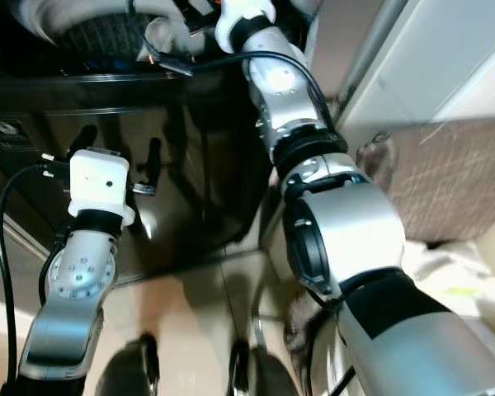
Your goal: Clothes washing
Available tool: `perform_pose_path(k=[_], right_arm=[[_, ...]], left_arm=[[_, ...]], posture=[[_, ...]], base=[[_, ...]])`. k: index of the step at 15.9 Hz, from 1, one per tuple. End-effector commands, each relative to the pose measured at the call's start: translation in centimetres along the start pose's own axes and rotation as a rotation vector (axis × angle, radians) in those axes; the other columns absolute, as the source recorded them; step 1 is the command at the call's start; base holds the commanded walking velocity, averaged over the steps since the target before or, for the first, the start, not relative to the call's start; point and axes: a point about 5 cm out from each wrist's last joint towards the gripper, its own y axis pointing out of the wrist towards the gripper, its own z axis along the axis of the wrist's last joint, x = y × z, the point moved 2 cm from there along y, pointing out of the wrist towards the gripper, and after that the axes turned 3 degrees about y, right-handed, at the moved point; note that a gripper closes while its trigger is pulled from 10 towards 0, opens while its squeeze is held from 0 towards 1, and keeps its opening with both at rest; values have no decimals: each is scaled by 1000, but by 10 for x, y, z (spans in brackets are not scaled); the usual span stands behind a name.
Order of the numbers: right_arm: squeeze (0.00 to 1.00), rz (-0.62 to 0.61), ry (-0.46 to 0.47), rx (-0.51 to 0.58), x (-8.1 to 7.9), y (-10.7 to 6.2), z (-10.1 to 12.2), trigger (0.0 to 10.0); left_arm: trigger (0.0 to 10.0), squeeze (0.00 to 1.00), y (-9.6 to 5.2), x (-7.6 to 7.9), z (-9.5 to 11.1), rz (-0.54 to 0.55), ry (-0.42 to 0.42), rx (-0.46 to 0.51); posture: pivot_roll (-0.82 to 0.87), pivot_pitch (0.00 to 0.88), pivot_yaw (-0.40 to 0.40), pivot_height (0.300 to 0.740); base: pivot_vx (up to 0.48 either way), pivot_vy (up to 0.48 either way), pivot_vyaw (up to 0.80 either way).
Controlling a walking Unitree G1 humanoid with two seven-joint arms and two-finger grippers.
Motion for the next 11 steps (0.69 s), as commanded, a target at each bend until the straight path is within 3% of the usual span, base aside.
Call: perform_pose_path(k=[1, 2, 4, 7, 8, 9, 11], right_arm=[[0, -52, -2, 58, 18, -16, -2, 10000], [0, -86, -20, 94, 24, -40, -13, 10000], [0, -108, 0, 69, 23, -64, -30, 10000], [0, -171, 57, -55, 18, -115, -65, 10000], [0, -194, 120, -237, 6, -180, -101, 10000], [0, -172, 187, -350, -2, -214, -117, 10000], [0, -144, 278, -492, -13, -258, -132, 10000]], left_arm=[[10000, 0, 3, 1, -3, -3, 13, 6], [10000, 0, 6, -1, -8, -22, 45, 4], [10000, 0, 7, -1, -12, -33, 60, -4], [10000, 0, 5, -4, -22, -28, 21, -49], [10000, 0, -5, -23, -42, 88, -57, -158], [10000, 0, -12, -29, -46, 124, -34, -179], [10000, 0, -23, -26, -41, 97, 24, -168]], posture=[[108, 0, -108, 740], [89, 0, -87, 740], [73, 0, -72, 740], [37, 0, -46, 740], [9, 0, -26, 740], [11, 0, -23, 740], [14, 5, -25, 740]], base=[[0, 0, 0], [0, 0, 0], [0, 0, 0], [0, 0, 0], [0, 0, 0], [0, 0, 0], [0, 0, 0]])
